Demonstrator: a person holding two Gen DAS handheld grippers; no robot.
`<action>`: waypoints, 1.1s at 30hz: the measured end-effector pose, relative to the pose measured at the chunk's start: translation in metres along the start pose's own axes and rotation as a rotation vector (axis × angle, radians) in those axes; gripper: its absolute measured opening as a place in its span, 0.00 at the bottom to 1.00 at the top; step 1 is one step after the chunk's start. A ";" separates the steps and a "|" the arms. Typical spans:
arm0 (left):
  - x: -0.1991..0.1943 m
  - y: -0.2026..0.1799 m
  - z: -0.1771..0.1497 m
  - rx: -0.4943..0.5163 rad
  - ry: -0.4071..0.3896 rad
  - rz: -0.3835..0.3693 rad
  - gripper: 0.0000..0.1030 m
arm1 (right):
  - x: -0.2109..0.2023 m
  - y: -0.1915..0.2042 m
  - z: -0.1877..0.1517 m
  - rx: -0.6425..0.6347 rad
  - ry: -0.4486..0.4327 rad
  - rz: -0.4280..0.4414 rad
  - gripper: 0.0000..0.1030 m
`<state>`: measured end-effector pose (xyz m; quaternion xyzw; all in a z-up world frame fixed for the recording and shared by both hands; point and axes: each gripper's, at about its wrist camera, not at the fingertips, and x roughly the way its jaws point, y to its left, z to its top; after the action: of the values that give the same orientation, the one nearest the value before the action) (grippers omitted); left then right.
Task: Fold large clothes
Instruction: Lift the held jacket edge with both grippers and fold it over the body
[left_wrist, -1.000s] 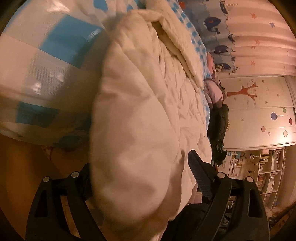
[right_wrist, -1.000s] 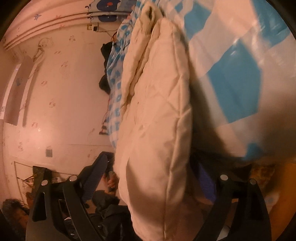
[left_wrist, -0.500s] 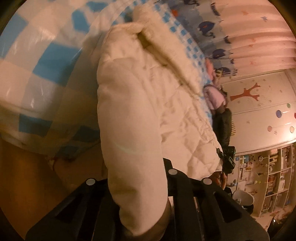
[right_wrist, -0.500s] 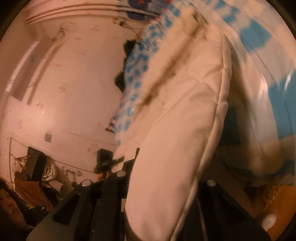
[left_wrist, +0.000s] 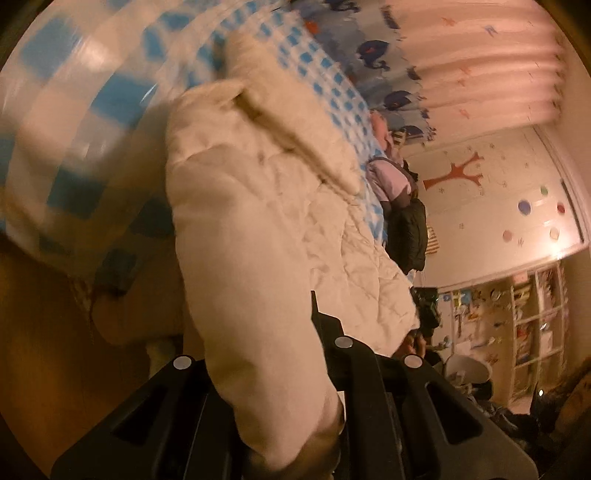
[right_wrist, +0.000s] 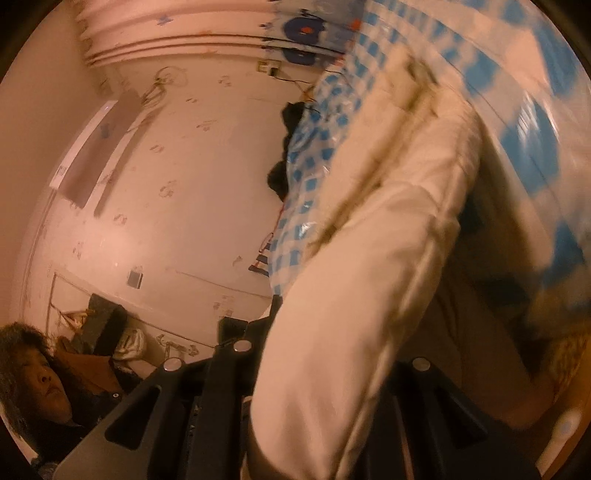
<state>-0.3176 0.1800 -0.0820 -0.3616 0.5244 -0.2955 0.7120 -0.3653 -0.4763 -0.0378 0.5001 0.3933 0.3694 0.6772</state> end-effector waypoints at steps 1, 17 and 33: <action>0.002 0.007 -0.002 -0.012 0.000 -0.002 0.07 | 0.001 -0.006 -0.002 0.017 0.001 0.005 0.16; -0.023 -0.044 0.028 0.108 -0.166 -0.088 0.07 | 0.014 0.033 0.041 -0.067 -0.068 0.163 0.18; -0.034 -0.087 0.131 0.133 -0.324 -0.171 0.07 | 0.038 0.069 0.137 -0.110 -0.132 0.192 0.18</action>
<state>-0.2047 0.1849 0.0330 -0.4001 0.3494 -0.3269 0.7817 -0.2330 -0.4794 0.0490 0.5209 0.2774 0.4196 0.6896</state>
